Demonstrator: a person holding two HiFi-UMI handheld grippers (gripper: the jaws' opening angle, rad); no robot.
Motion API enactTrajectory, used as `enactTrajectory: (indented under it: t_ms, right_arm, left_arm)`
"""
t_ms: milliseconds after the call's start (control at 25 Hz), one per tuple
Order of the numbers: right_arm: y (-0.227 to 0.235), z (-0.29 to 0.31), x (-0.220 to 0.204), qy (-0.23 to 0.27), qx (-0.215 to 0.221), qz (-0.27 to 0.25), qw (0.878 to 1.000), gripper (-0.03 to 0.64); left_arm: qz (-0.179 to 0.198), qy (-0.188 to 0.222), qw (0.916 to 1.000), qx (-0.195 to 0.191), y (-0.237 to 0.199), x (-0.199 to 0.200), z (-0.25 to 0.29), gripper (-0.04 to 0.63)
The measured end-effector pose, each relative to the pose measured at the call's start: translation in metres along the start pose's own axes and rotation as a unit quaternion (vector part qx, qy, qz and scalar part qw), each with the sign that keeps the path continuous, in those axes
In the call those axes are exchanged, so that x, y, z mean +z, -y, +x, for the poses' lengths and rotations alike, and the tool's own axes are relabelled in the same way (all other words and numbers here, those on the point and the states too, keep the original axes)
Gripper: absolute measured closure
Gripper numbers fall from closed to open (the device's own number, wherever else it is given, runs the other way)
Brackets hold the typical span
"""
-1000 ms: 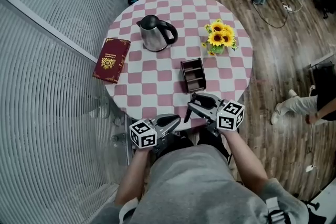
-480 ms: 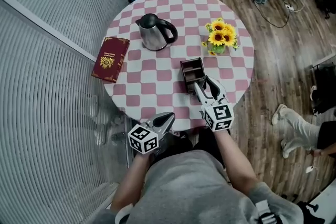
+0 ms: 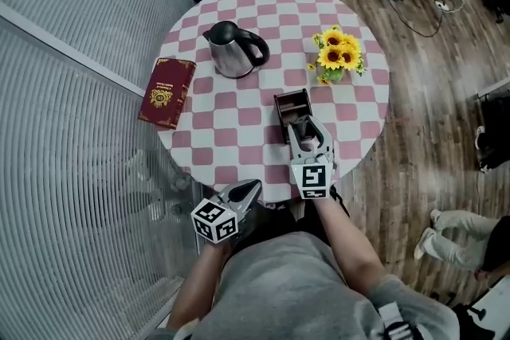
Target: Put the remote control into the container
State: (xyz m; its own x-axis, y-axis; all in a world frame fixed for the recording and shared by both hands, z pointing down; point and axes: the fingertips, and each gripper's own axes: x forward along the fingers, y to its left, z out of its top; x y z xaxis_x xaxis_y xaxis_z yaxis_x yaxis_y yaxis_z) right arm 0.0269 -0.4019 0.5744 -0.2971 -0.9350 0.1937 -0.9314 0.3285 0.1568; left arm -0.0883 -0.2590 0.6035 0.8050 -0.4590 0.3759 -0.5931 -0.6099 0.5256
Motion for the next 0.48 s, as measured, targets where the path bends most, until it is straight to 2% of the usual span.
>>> enactTrajectory:
  t_ms: [200,480]
  right_arm:
    - [0.001,0.009,-0.021,-0.017,-0.01,0.013,1.0,0.428]
    - [-0.001,0.013,-0.05,-0.081,-0.014,0.011,0.997,0.428]
  left_arm:
    - [-0.001,-0.008,1.0,0.001,-0.004,0.001,0.003,0.597]
    - [-0.003,-0.014,0.9999,0.001,-0.009,0.004,0.011,0.597]
